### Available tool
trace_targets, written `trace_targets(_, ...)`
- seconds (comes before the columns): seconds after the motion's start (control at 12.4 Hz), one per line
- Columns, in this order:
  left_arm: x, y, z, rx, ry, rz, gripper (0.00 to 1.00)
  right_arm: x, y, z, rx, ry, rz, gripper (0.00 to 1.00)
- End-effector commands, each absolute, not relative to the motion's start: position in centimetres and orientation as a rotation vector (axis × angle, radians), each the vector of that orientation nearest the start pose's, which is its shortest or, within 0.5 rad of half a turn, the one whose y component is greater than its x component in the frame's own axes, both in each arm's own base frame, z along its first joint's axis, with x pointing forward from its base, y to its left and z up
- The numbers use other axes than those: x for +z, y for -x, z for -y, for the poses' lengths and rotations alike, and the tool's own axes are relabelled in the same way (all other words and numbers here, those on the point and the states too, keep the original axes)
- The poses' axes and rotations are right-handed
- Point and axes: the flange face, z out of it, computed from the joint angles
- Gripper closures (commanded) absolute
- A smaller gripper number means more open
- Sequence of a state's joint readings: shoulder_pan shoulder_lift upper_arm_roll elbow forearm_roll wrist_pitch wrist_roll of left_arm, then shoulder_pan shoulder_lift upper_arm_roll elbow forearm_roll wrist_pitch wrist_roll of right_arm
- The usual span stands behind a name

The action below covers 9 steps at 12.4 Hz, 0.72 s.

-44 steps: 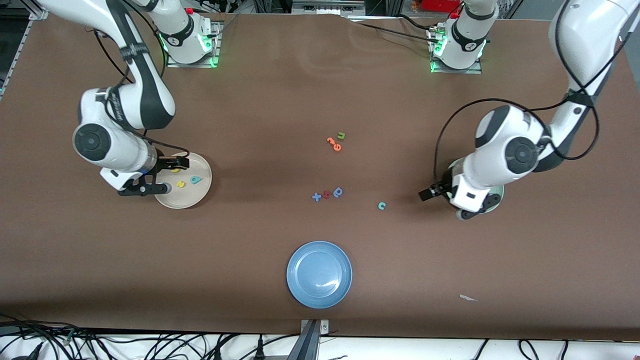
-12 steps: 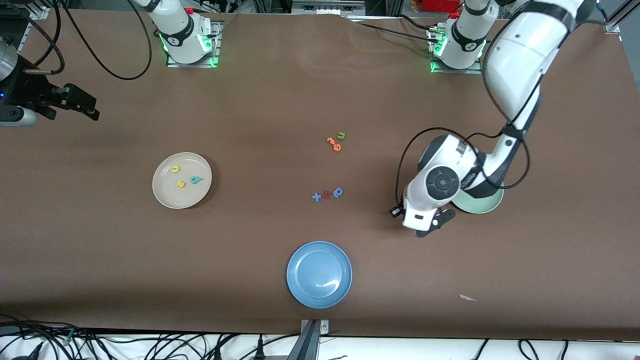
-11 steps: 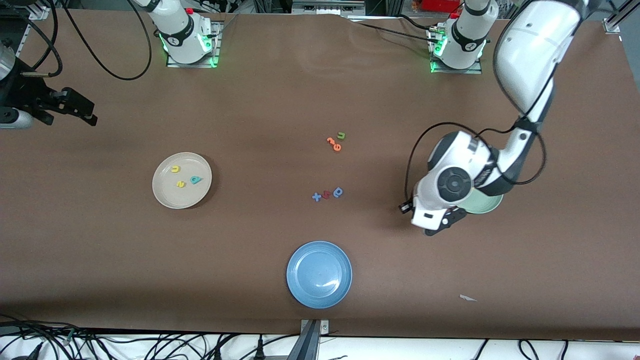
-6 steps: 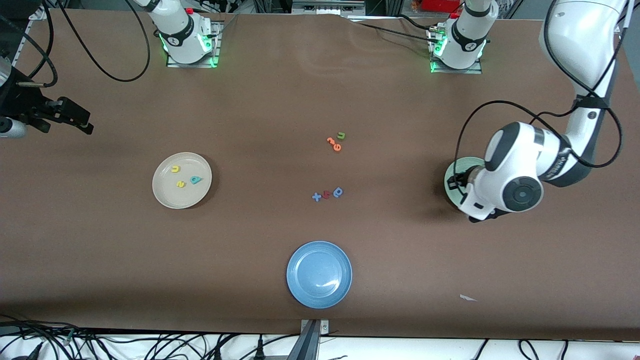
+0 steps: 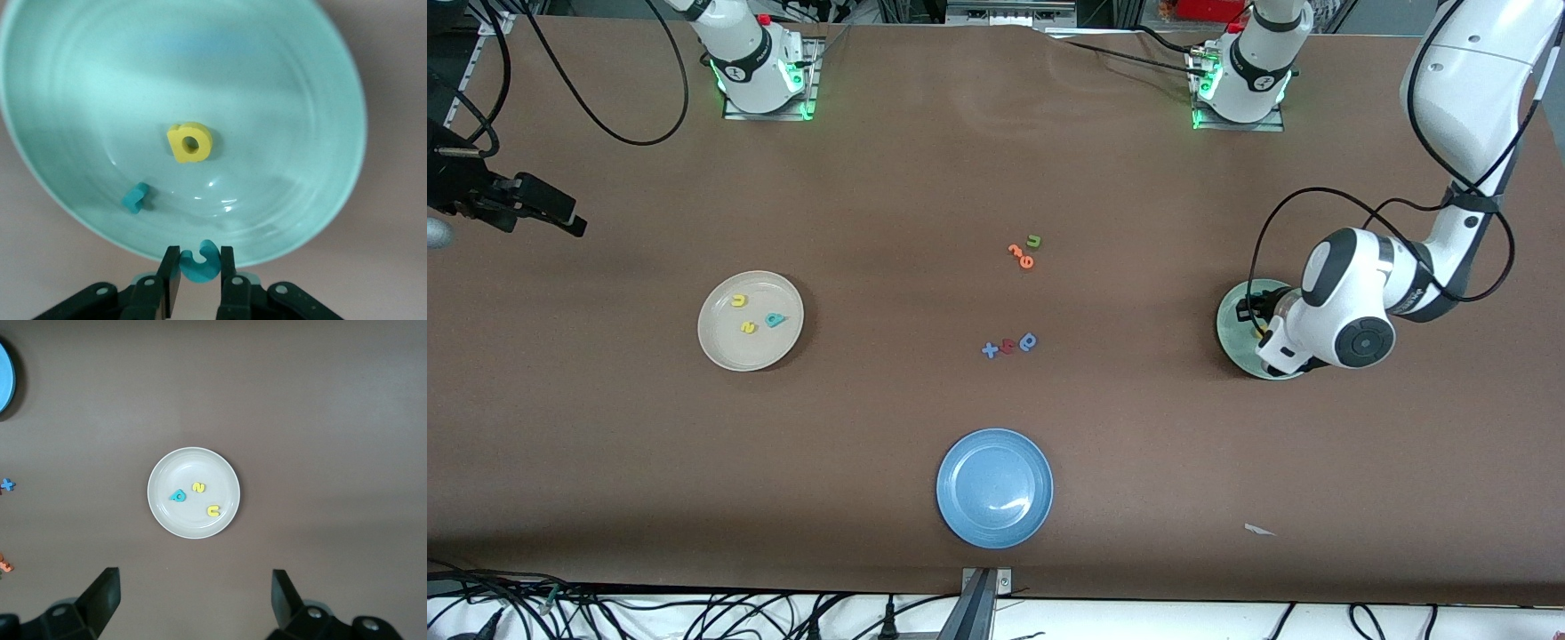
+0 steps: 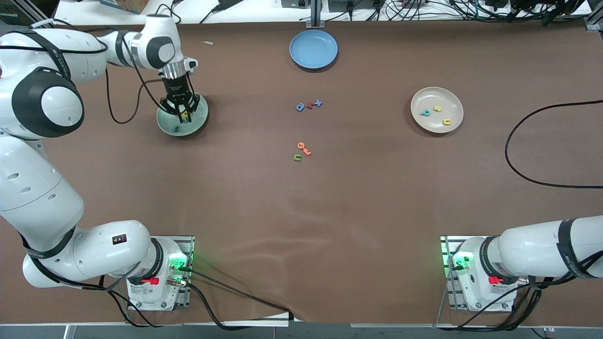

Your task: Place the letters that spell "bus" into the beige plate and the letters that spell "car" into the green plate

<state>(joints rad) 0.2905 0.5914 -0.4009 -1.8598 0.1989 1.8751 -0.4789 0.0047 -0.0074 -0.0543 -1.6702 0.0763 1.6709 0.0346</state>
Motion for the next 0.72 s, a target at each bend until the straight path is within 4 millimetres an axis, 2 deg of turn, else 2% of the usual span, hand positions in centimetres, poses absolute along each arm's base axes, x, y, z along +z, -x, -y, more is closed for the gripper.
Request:
trace_targets(0.0,20.4,-57.6,3.6,0.731,2.94,0.362,0.08,59.5,-55.9,2.2,-0.01,3.098,-0.105,0.0)
trace_targets(0.08,21.8,-58.1,3.3,0.715,2.94,0.376,0.0,59.5,-55.9,2.4,-0.012,3.12,-0.103,0.0)
trace_targets(0.16,24.3,-58.8,2.9,0.675,2.942,0.389,0.0,59.4,-55.9,2.5,-0.005,3.114,-0.106,0.0)
trace_targets(0.32,31.3,-61.2,2.1,0.562,2.971,0.342,0.0,59.3,-55.9,2.3,-0.001,3.101,-0.114,0.0)
trace_targets(0.48,38.3,-62.8,1.1,0.497,2.979,0.324,0.0,59.3,-55.9,2.1,-0.001,3.097,-0.105,0.0)
trace_targets(0.64,43.5,-63.9,-0.9,0.414,3.002,0.338,0.0,59.3,-55.9,2.1,-0.001,3.097,-0.105,0.0)
